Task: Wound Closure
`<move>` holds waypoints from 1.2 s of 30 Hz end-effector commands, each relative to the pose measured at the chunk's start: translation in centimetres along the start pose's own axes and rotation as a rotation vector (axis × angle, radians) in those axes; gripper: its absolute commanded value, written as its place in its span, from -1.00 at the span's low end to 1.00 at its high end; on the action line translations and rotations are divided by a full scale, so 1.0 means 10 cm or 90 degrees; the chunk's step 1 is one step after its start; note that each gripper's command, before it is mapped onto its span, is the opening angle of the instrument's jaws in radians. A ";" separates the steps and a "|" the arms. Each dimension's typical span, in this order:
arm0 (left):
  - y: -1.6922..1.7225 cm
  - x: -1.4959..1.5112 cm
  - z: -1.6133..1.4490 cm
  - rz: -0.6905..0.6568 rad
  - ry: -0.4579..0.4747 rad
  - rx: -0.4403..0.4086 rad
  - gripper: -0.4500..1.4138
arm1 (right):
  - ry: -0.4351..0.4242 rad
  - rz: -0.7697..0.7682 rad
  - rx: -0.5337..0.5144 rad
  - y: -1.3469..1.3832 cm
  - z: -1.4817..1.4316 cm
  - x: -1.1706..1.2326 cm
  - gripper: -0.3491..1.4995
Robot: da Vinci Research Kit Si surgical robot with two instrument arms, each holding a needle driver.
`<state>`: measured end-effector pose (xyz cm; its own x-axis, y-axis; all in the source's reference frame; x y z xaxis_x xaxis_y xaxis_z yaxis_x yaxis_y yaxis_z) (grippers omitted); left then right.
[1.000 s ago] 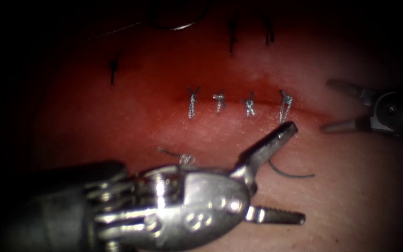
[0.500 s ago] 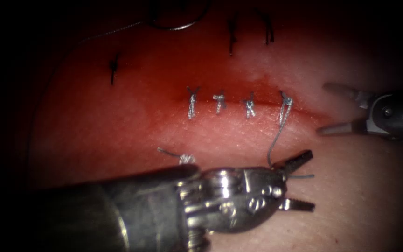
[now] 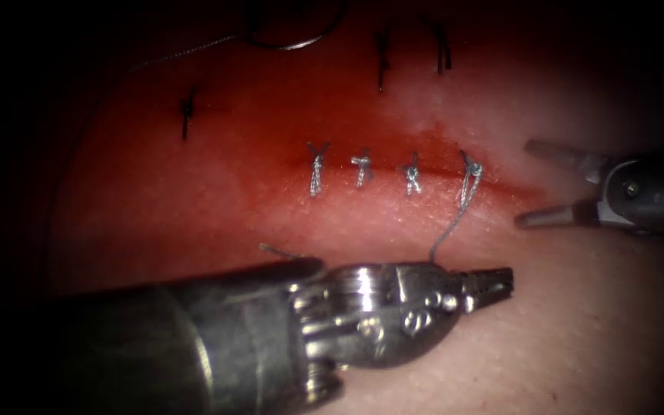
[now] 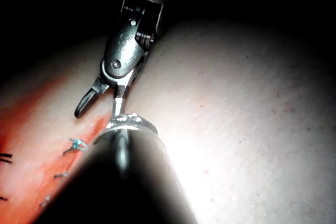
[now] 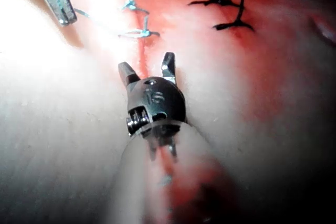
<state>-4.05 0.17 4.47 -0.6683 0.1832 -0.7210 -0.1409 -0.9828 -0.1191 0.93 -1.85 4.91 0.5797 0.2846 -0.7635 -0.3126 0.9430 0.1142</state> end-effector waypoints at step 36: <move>0.006 0.036 -0.019 0.036 0.064 0.053 -1.00 | 0.119 -0.126 -0.131 -0.034 0.093 0.055 0.62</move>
<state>-4.12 0.13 4.04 -0.6002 0.1208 -0.7906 -0.1675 -0.9856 -0.0234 1.96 -1.89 5.00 0.5056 0.0483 -0.8614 -0.3660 0.9161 -0.1635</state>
